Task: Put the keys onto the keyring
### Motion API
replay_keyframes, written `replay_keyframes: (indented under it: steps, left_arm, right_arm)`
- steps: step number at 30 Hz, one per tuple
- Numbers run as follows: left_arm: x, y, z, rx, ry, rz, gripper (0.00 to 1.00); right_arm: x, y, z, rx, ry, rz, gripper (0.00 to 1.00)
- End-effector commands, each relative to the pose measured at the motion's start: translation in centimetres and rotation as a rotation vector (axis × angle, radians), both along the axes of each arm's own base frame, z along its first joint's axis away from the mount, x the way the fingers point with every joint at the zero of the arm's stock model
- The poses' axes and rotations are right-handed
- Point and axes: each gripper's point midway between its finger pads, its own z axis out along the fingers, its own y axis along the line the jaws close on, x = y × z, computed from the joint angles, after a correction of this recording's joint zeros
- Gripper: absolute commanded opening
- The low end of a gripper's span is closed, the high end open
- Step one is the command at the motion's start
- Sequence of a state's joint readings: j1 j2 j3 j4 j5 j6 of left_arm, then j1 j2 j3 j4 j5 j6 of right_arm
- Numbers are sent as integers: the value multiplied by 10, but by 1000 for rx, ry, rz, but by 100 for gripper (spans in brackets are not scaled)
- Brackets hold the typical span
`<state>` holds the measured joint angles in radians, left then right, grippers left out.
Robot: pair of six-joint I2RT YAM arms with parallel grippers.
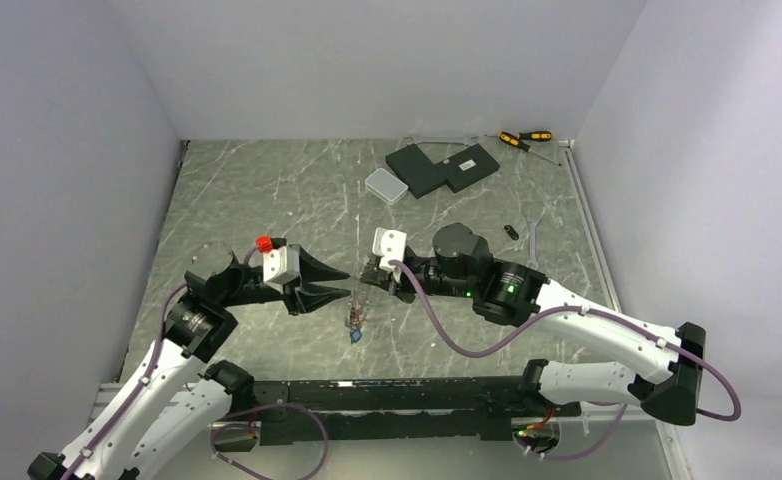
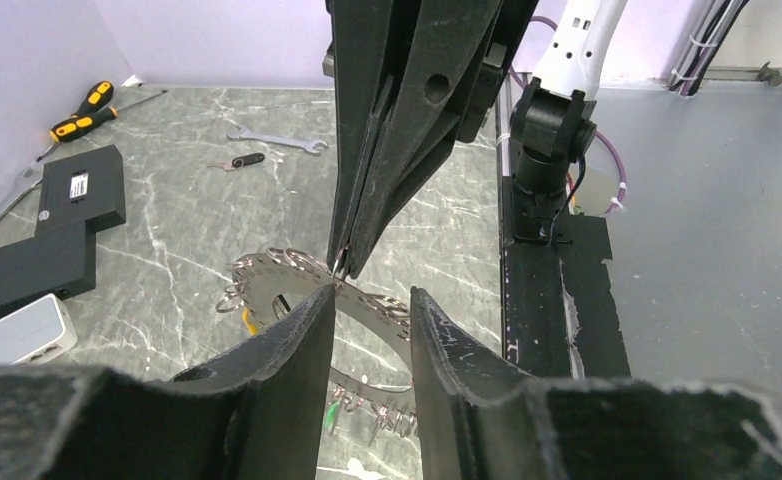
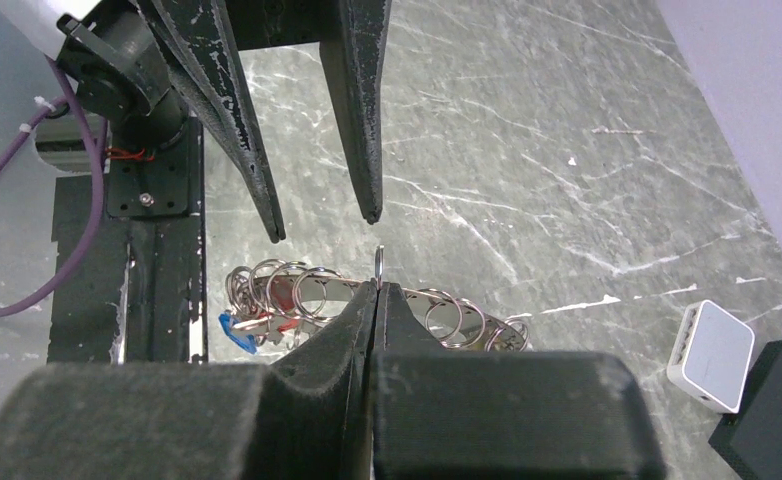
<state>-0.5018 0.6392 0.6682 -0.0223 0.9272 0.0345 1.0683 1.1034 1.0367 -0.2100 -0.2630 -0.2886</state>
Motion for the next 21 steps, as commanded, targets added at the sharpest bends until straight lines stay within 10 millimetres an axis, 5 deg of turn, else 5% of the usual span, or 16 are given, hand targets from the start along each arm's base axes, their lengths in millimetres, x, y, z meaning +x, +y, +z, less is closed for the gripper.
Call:
replay_keyframes:
  steps: [1, 21]
  left_arm:
    - [-4, 0, 13, -11, -51, -22, 38]
    - [-8, -2, 20, -50, -62, -48, 28]
  right_arm:
    - [-2, -1, 41, 120, -79, 15, 0]
    - [-19, 1, 63, 254, -77, 123, 0]
